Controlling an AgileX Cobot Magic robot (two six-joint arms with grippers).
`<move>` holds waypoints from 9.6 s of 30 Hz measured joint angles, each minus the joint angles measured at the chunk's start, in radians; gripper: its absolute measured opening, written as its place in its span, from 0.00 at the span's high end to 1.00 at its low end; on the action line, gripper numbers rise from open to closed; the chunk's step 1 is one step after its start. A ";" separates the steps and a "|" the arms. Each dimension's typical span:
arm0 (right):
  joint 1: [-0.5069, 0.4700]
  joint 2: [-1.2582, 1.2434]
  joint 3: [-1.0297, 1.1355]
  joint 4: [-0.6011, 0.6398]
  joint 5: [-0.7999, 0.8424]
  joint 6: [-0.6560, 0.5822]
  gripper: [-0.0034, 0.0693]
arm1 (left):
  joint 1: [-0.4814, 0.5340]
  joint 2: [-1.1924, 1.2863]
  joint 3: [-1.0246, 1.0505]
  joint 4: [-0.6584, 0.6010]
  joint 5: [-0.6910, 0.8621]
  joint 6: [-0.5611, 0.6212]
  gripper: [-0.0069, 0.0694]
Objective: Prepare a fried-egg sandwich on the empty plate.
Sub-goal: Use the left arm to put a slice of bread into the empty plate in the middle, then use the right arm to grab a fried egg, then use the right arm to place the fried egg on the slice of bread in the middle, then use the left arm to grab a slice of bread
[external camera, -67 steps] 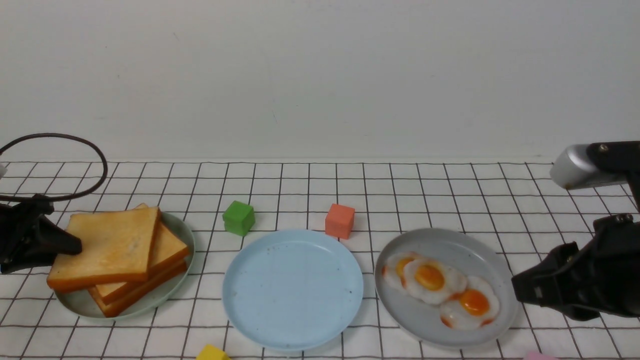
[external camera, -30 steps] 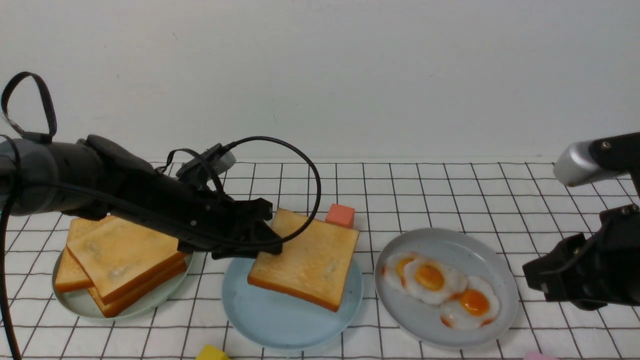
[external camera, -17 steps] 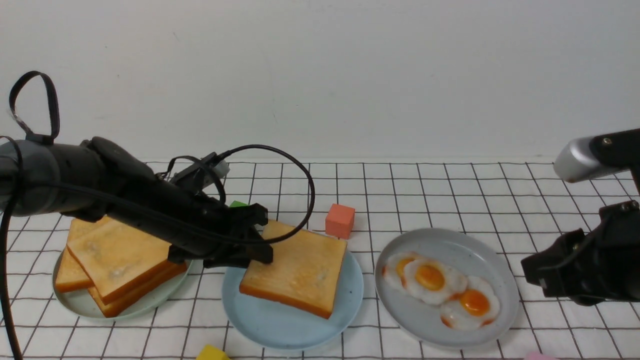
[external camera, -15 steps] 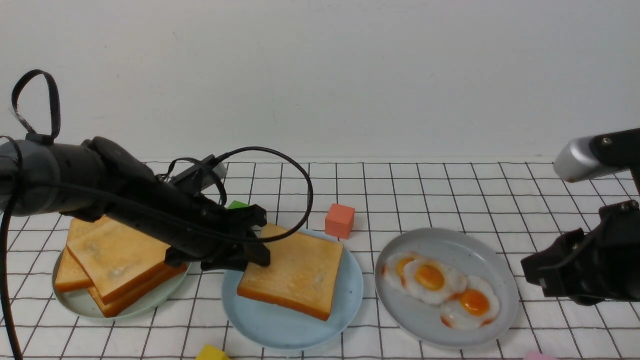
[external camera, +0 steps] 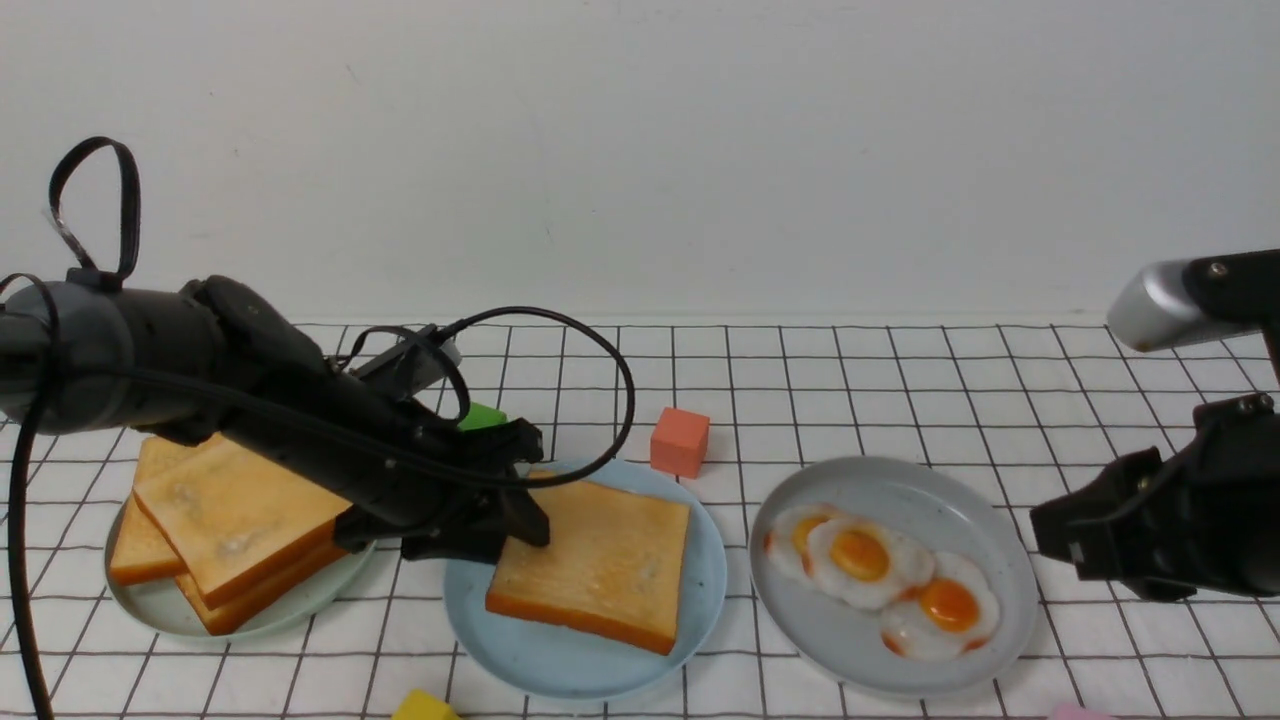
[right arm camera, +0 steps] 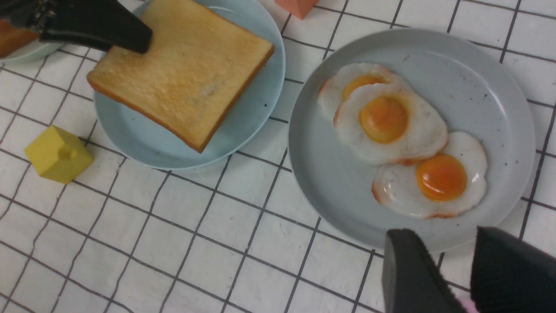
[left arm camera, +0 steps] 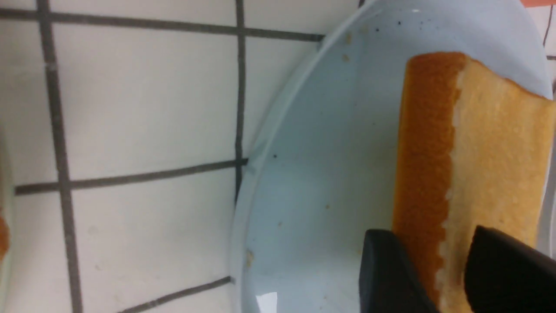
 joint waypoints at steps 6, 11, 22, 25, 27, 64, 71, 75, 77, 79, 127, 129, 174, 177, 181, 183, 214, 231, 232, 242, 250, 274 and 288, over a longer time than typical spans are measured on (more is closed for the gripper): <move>0.000 0.019 -0.047 -0.004 0.070 0.032 0.60 | 0.000 -0.053 0.000 0.113 0.008 -0.070 0.24; 0.000 0.102 -0.173 -0.008 0.185 0.087 0.54 | 0.000 -0.181 -0.081 0.329 0.111 -0.081 0.19; -0.089 0.391 -0.317 -0.044 0.237 0.064 0.34 | 0.000 -0.567 -0.078 0.074 0.449 0.399 0.72; -0.133 0.463 -0.319 -0.009 0.232 -0.017 0.33 | 0.000 -0.682 0.040 0.008 0.423 0.510 0.90; -0.150 0.509 -0.327 0.016 0.228 -0.073 0.33 | 0.000 -0.757 0.109 -0.004 0.377 0.561 0.93; -0.165 0.988 -0.567 0.172 0.208 -0.484 0.70 | 0.000 -0.905 0.280 -0.024 0.241 0.589 0.93; -0.160 0.957 -0.571 0.114 0.235 -0.471 0.97 | 0.000 -0.905 0.280 -0.024 0.241 0.586 0.93; -0.159 0.921 -0.592 0.097 0.256 -0.538 0.96 | 0.000 -0.905 0.280 -0.024 0.243 0.584 0.93; -0.148 0.899 -0.601 0.091 0.256 -0.633 0.95 | 0.000 -0.905 0.280 -0.024 0.244 0.584 0.92; -0.127 0.887 -0.607 0.086 0.260 -0.763 0.92 | 0.000 -0.905 0.280 -0.024 0.244 0.584 0.92; -0.059 0.949 -0.608 0.083 0.206 -0.979 0.97 | 0.000 -0.905 0.280 0.082 0.244 0.452 0.86; -0.059 0.939 -0.608 0.083 0.208 -0.965 0.97 | 0.000 -0.905 0.280 0.090 0.244 0.442 0.86; 0.021 0.892 -0.626 -0.096 0.227 -0.922 0.44 | 0.000 -0.905 0.280 0.101 0.291 0.427 0.81; 0.021 0.898 -0.626 -0.109 0.222 -0.943 0.51 | 0.000 -0.905 0.280 0.101 0.293 0.427 0.81; 0.021 0.920 -0.626 -0.117 0.220 -0.944 0.57 | 0.000 -0.905 0.280 0.101 0.294 0.427 0.80; 0.021 0.930 -0.626 -0.124 0.209 -0.933 0.58 | 0.000 -0.905 0.280 0.101 0.294 0.426 0.79; 0.021 0.990 -0.638 -0.116 0.204 -0.846 0.94 | 0.000 -0.905 0.280 0.104 0.299 0.424 0.75; 0.025 0.918 -0.722 0.122 0.237 -0.841 0.94 | 0.000 -0.905 0.280 0.104 0.293 0.424 0.73; 0.032 0.918 -0.730 0.147 0.228 -0.841 0.94 | 0.000 -0.905 0.280 0.104 0.293 0.424 0.73; 0.189 0.997 -0.814 0.177 0.116 -0.714 0.94 | 0.000 -0.905 0.280 0.104 0.277 0.424 0.72; 0.234 1.077 -0.818 0.177 0.030 -0.689 0.93 | 0.000 -0.905 0.280 0.136 0.272 0.378 0.71; 0.236 0.583 -0.818 0.004 0.315 -0.587 0.45 | 0.240 -0.565 0.187 0.612 0.093 -0.456 0.65; 0.240 0.237 -0.541 0.336 0.274 -0.721 0.42 | 0.482 -0.242 0.128 0.256 -0.031 -0.321 0.32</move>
